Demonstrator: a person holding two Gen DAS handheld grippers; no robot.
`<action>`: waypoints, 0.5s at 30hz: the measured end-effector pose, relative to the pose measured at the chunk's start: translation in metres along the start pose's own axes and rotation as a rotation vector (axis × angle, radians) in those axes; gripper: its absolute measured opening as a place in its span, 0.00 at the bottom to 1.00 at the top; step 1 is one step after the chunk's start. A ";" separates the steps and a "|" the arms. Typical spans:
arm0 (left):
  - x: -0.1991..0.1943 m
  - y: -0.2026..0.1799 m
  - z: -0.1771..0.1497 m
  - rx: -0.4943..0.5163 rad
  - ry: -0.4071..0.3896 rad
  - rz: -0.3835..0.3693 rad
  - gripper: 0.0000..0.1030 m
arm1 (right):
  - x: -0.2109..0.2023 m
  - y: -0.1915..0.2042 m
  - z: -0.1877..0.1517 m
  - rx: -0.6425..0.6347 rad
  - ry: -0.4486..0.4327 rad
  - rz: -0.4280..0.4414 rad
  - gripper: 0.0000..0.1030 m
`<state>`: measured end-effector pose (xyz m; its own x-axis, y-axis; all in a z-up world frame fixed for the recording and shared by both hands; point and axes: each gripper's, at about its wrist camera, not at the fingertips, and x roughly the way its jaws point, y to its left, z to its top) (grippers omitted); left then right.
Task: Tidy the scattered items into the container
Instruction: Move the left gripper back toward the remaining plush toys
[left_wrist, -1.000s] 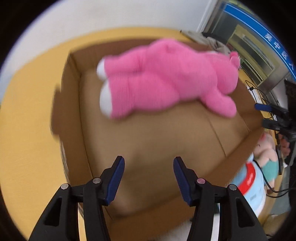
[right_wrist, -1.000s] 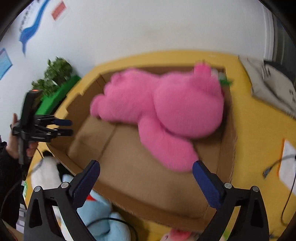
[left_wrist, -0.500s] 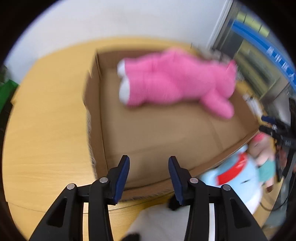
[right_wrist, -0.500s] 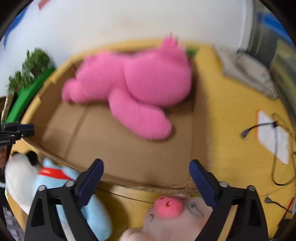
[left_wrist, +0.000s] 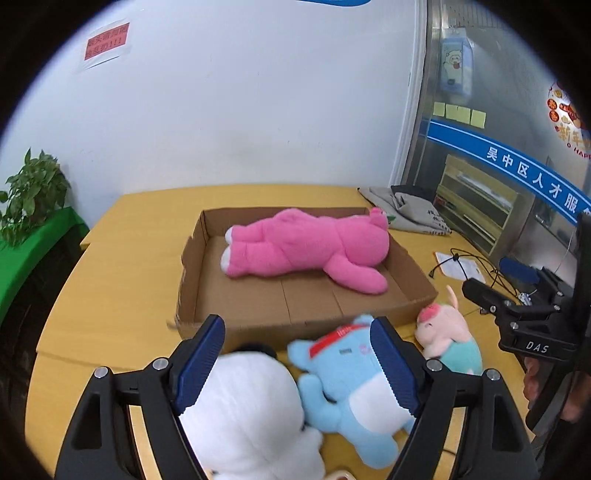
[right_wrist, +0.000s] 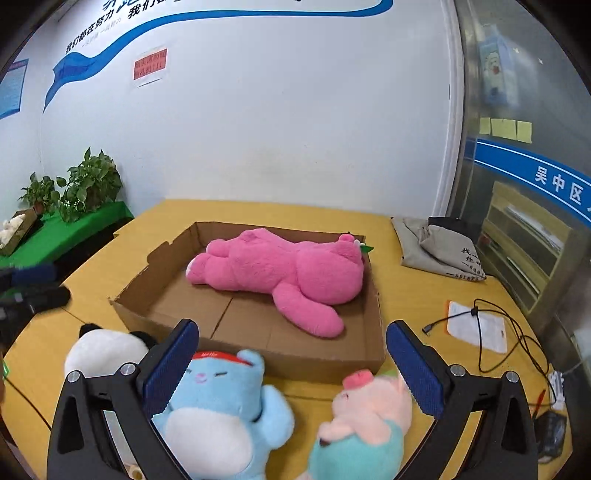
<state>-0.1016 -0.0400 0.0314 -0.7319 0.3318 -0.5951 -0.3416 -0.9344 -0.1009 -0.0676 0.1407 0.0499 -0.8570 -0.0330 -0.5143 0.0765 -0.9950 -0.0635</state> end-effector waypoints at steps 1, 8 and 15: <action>-0.001 -0.004 -0.005 -0.004 -0.001 0.010 0.79 | -0.003 0.001 -0.002 0.000 0.002 -0.002 1.00; -0.013 -0.024 -0.018 -0.008 -0.017 0.016 0.79 | -0.019 0.004 -0.013 -0.007 0.006 -0.009 1.00; -0.012 -0.023 -0.024 -0.050 -0.002 0.011 0.79 | -0.022 -0.001 -0.022 -0.003 0.023 -0.017 1.00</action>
<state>-0.0709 -0.0258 0.0212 -0.7370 0.3214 -0.5946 -0.3034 -0.9434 -0.1338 -0.0378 0.1440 0.0423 -0.8461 -0.0143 -0.5328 0.0638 -0.9952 -0.0747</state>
